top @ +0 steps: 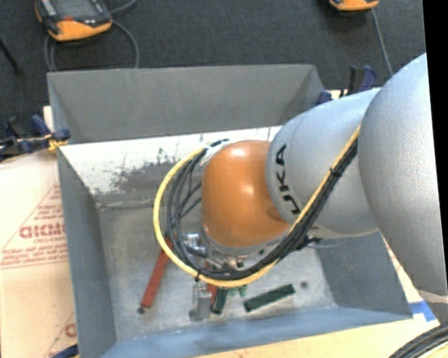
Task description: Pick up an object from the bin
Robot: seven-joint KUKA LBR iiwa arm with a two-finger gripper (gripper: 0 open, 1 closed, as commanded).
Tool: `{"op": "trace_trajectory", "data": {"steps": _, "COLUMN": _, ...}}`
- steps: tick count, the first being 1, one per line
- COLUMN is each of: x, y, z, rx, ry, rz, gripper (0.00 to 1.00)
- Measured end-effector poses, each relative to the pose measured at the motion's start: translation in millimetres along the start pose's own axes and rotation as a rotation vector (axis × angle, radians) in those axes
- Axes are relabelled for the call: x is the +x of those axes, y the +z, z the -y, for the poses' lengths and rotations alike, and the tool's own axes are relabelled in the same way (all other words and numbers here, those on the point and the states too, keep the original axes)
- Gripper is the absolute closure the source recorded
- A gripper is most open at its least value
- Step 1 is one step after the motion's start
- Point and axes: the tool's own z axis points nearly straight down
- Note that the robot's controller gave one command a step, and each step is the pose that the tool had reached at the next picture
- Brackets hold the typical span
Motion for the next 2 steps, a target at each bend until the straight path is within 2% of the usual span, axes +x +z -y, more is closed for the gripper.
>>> {"op": "trace_trajectory", "data": {"steps": 1, "x": 10.3, "y": 49.9, "z": -5.2, "rx": 0.002, "ry": -0.153, "rz": 0.002, "gripper": 0.0}}
{"op": "trace_trajectory", "data": {"steps": 2, "x": -6.5, "y": 78.1, "z": 78.8, "rx": 0.004, "ry": -0.258, "rz": 0.006, "gripper": 0.0}}
